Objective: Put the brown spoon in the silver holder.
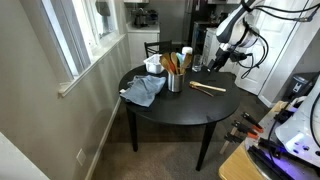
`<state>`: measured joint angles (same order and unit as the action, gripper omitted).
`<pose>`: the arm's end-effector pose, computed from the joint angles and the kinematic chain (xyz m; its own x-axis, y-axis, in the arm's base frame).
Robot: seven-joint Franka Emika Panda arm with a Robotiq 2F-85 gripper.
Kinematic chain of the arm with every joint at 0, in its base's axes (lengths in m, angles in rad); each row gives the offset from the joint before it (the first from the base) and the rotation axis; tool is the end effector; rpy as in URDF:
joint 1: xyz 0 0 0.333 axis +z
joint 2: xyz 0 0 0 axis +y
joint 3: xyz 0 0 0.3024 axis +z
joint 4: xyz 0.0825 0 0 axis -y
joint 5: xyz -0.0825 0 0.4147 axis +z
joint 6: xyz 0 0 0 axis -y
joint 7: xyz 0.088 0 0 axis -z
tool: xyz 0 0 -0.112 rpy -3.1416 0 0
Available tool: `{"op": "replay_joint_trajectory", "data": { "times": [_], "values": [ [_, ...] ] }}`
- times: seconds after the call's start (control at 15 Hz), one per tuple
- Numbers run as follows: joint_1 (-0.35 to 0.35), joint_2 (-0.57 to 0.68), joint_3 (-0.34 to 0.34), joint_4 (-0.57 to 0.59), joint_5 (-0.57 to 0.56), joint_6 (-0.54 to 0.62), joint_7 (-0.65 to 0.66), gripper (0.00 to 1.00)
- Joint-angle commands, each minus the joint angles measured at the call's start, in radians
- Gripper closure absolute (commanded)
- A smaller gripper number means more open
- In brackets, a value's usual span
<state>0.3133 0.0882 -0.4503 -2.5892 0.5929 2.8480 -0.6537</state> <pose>0.4584 -0.0969 0.1990 0.9713 -0.0428 0.2341 -0.0195 -0.9947 -0.1010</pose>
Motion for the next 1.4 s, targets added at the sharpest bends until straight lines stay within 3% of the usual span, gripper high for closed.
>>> {"op": "replay_joint_trajectory", "data": {
  "times": [0.0,0.27,0.47,0.87,1.33],
  "values": [
    [-0.051,0.140,0.098,0.105,0.264,0.053,-0.266,0.00],
    [-0.165,0.325,0.221,0.274,0.559,0.094,-0.556,0.00],
    [-0.234,0.453,0.270,0.367,0.677,0.097,-0.710,0.00],
    [-0.319,0.644,0.296,0.497,0.772,0.105,-0.856,0.00],
    [-0.347,0.761,0.290,0.596,0.772,0.113,-0.862,0.00]
  ]
}}
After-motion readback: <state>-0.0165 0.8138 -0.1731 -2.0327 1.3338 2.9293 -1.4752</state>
